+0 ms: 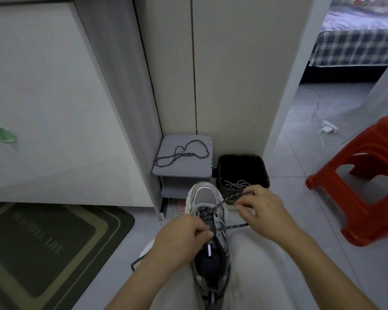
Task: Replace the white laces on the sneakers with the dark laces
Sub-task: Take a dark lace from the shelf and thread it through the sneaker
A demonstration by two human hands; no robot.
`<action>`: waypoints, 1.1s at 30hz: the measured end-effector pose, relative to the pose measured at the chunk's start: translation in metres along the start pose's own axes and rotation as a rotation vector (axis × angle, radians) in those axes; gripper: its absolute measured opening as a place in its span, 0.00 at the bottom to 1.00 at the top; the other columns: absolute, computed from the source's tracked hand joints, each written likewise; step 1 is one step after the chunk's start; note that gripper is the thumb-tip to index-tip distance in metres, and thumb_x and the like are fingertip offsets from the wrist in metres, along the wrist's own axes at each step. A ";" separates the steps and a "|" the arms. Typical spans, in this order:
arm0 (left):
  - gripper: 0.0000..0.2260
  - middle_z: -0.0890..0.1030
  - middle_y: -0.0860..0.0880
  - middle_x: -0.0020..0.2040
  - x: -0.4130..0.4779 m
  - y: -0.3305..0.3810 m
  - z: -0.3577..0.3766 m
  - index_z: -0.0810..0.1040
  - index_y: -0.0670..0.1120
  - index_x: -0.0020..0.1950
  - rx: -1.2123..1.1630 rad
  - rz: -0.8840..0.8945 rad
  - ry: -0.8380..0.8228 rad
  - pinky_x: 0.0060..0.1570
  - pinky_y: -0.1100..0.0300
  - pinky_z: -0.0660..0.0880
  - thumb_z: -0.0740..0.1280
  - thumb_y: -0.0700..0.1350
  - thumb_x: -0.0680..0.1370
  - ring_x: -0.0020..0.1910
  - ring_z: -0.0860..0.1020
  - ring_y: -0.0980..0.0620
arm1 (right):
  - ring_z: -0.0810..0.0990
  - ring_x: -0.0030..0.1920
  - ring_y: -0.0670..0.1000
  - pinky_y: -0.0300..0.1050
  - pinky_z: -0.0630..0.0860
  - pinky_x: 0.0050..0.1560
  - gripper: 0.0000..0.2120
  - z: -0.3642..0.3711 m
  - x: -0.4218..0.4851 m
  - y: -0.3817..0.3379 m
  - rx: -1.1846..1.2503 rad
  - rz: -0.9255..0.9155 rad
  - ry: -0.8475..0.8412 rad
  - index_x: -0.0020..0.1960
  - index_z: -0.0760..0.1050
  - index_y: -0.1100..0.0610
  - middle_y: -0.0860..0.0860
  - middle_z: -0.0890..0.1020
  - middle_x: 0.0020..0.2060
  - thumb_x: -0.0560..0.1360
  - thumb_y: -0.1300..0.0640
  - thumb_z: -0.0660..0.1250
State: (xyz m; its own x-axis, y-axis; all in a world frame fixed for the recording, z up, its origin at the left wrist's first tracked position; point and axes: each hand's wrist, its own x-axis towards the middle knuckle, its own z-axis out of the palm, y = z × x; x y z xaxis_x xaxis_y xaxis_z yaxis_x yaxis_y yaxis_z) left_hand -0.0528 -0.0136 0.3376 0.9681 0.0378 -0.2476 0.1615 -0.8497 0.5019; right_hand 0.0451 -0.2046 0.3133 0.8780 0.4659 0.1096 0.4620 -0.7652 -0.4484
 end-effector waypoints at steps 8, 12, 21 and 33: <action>0.10 0.80 0.55 0.44 0.005 0.001 0.013 0.81 0.55 0.47 0.074 -0.005 0.160 0.42 0.60 0.73 0.64 0.58 0.75 0.45 0.77 0.56 | 0.73 0.42 0.38 0.34 0.71 0.44 0.23 0.028 -0.030 -0.032 0.277 -0.204 -0.163 0.52 0.79 0.50 0.39 0.75 0.41 0.73 0.39 0.51; 0.09 0.73 0.56 0.57 0.014 -0.006 0.020 0.80 0.56 0.53 0.140 0.019 0.243 0.56 0.63 0.67 0.63 0.55 0.76 0.59 0.69 0.55 | 0.75 0.40 0.42 0.41 0.74 0.42 0.18 0.032 -0.024 -0.016 0.203 -0.095 -0.058 0.47 0.80 0.49 0.38 0.73 0.38 0.72 0.41 0.55; 0.11 0.60 0.48 0.74 0.033 -0.010 0.053 0.80 0.54 0.57 0.086 0.008 0.297 0.69 0.53 0.60 0.63 0.48 0.76 0.72 0.56 0.47 | 0.77 0.48 0.50 0.45 0.73 0.45 0.07 0.035 -0.004 -0.015 0.002 -0.058 -0.087 0.49 0.80 0.50 0.48 0.76 0.45 0.75 0.50 0.64; 0.08 0.65 0.50 0.71 0.037 -0.012 0.052 0.83 0.53 0.48 -0.007 0.035 0.353 0.66 0.58 0.61 0.65 0.50 0.76 0.71 0.59 0.50 | 0.78 0.31 0.49 0.41 0.68 0.30 0.15 0.049 0.003 -0.016 -0.105 -0.188 0.043 0.33 0.81 0.49 0.47 0.76 0.29 0.68 0.43 0.60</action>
State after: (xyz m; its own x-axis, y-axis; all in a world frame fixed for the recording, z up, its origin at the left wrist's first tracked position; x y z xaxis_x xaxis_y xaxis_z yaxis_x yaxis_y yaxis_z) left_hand -0.0290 -0.0288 0.2794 0.9793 0.1898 0.0710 0.1277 -0.8500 0.5111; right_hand 0.0345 -0.1691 0.2779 0.7785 0.5872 0.2216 0.6268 -0.7095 -0.3221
